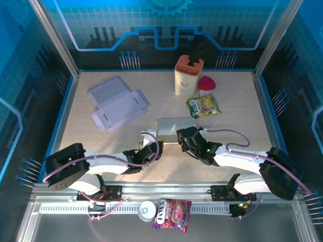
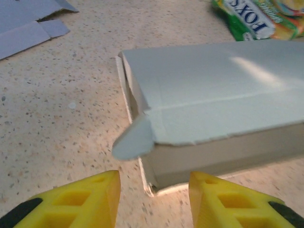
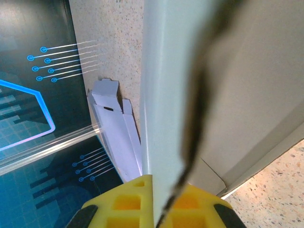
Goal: Fold the paper box
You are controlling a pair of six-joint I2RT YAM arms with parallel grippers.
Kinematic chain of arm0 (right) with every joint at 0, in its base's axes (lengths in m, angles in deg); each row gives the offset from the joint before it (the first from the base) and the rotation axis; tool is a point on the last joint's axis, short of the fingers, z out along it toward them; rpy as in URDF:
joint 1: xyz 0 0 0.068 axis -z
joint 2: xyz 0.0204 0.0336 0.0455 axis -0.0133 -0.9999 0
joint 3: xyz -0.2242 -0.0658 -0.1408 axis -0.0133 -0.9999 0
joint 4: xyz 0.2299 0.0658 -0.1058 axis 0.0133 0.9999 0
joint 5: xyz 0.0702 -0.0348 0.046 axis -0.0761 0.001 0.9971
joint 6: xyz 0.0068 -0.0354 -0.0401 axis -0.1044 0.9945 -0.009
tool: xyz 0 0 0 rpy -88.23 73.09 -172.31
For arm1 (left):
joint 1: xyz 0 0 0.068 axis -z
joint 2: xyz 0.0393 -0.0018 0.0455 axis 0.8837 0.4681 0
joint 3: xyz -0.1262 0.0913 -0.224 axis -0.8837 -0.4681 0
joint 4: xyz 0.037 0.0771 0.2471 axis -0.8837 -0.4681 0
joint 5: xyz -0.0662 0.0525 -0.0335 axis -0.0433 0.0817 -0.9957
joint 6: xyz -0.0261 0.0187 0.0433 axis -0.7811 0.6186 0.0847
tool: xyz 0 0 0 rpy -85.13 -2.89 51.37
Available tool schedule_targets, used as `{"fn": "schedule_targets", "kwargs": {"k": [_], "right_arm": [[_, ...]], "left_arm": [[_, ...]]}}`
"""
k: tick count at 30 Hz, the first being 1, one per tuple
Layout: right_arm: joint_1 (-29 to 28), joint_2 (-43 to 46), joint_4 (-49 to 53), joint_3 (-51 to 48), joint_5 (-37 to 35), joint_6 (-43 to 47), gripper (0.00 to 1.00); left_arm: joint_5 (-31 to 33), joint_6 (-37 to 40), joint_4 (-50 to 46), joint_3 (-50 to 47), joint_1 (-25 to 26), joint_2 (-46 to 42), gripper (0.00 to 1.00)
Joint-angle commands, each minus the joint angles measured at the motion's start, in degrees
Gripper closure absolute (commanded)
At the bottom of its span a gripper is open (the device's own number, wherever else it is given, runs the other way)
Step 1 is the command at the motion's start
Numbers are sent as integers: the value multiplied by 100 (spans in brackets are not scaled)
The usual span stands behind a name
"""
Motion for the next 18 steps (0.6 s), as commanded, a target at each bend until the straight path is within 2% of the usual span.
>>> {"fn": "schedule_targets", "kwargs": {"k": [1, 7, 9, 13, 18], "right_arm": [[19, -66, -78, -108, -63, -74, 100], [10, -45, -111, -181, -17, -25, 100], [9, -54, -116, -227, -11, -14, 100], [-6, -114, -172, -309, 47, 17, 100], [-42, -207, -363, -399, 94, 20, 100]], "left_arm": [[-276, -539, -620, -182, 201, -557, 56], [-338, -1157, -1837, -278, 226, -2042, 42], [-418, -1234, -2202, -187, 42, -2483, 36], [-1387, -1173, -2422, 3, -752, -2946, 33], [-2480, -1049, -2294, 258, -1632, -2666, 35]]}}
